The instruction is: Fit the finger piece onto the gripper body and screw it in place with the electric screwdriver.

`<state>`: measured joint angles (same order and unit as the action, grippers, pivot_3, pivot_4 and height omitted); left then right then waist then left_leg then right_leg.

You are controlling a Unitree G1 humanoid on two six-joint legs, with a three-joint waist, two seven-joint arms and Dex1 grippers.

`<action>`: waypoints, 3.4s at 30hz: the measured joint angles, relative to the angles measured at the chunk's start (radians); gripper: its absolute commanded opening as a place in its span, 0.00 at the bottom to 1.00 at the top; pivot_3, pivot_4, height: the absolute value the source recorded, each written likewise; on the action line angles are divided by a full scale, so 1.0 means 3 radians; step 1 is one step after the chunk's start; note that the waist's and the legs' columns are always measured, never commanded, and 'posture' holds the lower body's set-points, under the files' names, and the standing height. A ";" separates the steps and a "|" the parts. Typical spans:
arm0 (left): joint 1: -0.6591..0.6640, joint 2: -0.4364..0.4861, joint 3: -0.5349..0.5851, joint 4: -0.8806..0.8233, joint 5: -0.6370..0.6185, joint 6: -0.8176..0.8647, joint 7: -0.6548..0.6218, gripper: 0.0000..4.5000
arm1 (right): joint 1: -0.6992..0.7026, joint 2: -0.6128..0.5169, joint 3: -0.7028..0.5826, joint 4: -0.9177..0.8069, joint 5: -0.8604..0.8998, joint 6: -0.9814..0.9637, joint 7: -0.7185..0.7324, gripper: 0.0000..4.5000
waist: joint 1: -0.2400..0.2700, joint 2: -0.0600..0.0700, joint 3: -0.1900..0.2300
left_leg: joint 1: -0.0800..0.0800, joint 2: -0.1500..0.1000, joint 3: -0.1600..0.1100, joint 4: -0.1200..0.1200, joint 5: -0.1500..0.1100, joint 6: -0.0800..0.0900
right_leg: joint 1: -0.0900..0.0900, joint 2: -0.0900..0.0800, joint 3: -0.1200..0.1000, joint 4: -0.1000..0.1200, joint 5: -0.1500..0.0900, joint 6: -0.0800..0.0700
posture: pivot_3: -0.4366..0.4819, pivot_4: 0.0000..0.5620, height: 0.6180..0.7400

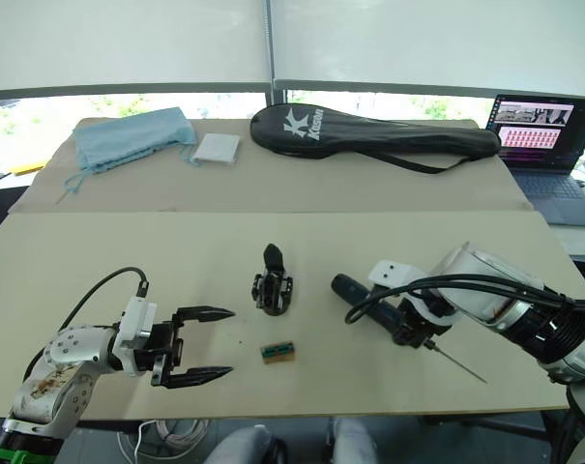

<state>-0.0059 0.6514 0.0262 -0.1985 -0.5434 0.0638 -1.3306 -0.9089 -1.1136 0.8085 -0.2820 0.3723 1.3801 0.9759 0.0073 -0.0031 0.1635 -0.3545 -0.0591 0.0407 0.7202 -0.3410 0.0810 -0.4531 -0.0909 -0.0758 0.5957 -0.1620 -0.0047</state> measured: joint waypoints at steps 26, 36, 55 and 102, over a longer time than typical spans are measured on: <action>-0.0275 0.0147 -0.0155 0.0531 0.0198 -0.0232 -0.0518 1.00 | 0.2085 0.1593 -0.4757 -0.1390 0.2064 -0.0928 -0.0249 0.43 | 0.0015 0.0013 0.0005 | 0.0000 0.0000 0.0000 0.0001 0.0001 0.0000 | -0.0002 0.0006 0.0001 0.0007 0.0002 -0.0002 | 0.48 0.27 1.00; -0.0299 -0.0046 -0.0418 0.0513 0.0505 -0.0232 -0.0165 1.00 | 0.2542 0.2150 -0.3372 -0.1493 0.0919 -0.2920 0.0071 0.43 | -0.0017 0.0010 0.0003 | 0.0009 -0.0002 0.0007 0.0003 0.0003 -0.0002 | -0.0003 0.0030 0.0005 0.0024 0.0001 -0.0002 | 0.48 0.27 1.00; -0.0316 -0.0499 -0.0823 0.0583 0.0947 -0.0430 0.0419 1.00 | 0.2300 0.2108 -0.2490 -0.0938 0.0715 -0.3857 0.0633 0.43 | 0.0018 0.0009 0.0002 | 0.0009 -0.0001 0.0008 0.0016 0.0002 0.0000 | -0.0007 0.0008 0.0020 0.0044 -0.0003 -0.0009 | 0.48 0.27 1.00; -0.0351 -0.0602 -0.0956 0.0632 0.1049 -0.0508 0.0621 1.00 | 0.2167 0.2103 -0.2197 -0.0371 0.0524 -0.4142 0.0622 0.43 | 0.0049 0.0009 -0.0001 | 0.0009 -0.0002 0.0007 0.0022 -0.0001 0.0009 | -0.0006 0.0002 0.0019 0.0047 -0.0002 -0.0008 | 0.48 0.27 1.00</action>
<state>-0.1113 0.4707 -0.2606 -0.0089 -0.2287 -0.0886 -1.1441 -0.2589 -0.4826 0.1493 -0.3932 0.5295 0.1377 1.1626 0.0222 -0.0004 0.1633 -0.3519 -0.0597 0.0429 0.7268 -0.3414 0.0836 -0.4547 -0.0904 -0.0700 0.6096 -0.1627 -0.0070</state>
